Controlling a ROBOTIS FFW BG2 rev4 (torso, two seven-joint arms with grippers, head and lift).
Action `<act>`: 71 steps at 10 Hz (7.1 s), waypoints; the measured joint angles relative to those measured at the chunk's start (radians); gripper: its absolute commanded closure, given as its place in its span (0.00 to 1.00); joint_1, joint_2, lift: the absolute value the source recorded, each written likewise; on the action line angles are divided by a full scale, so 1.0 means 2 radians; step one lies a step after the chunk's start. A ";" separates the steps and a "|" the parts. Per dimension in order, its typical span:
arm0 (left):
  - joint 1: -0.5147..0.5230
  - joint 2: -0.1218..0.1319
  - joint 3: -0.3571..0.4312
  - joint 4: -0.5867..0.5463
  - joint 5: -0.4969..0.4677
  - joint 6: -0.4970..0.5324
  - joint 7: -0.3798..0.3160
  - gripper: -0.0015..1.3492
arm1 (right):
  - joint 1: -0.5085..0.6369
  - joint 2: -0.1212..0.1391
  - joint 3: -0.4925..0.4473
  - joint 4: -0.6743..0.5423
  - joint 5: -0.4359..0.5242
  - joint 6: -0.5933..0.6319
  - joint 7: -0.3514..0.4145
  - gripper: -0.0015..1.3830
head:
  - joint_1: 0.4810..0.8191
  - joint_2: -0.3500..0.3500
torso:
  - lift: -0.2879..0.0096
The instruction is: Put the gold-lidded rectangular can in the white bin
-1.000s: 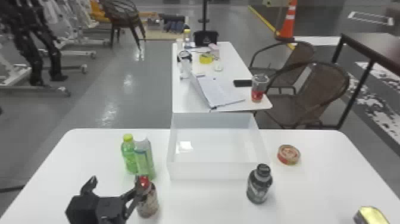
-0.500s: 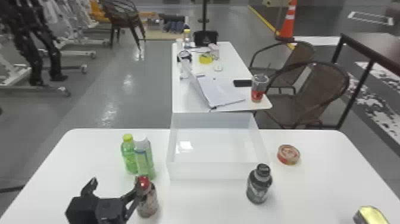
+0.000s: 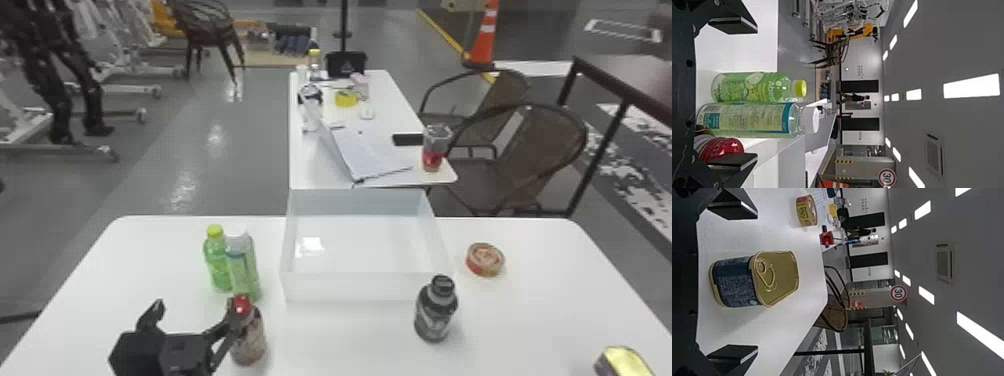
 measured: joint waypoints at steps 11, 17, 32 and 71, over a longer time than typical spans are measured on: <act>-0.001 -0.010 0.018 0.009 -0.008 -0.012 -0.018 0.12 | -0.060 -0.025 0.000 0.045 0.043 0.026 -0.001 0.07 | 0.20 0.50 | 0.63; -0.001 -0.010 0.021 0.012 -0.008 -0.014 -0.022 0.12 | -0.095 -0.027 0.000 0.072 0.081 0.028 -0.002 0.56 | 0.20 0.50 | 0.63; -0.013 -0.010 0.016 0.024 0.003 -0.013 -0.022 0.12 | -0.104 -0.010 0.119 -0.234 0.041 0.302 -0.038 0.76 | 0.20 0.50 | 0.63; -0.025 -0.001 -0.003 0.029 0.022 -0.016 -0.017 0.12 | -0.166 -0.047 0.315 -0.205 -0.005 0.278 -0.128 0.09 | 0.20 0.50 | 0.63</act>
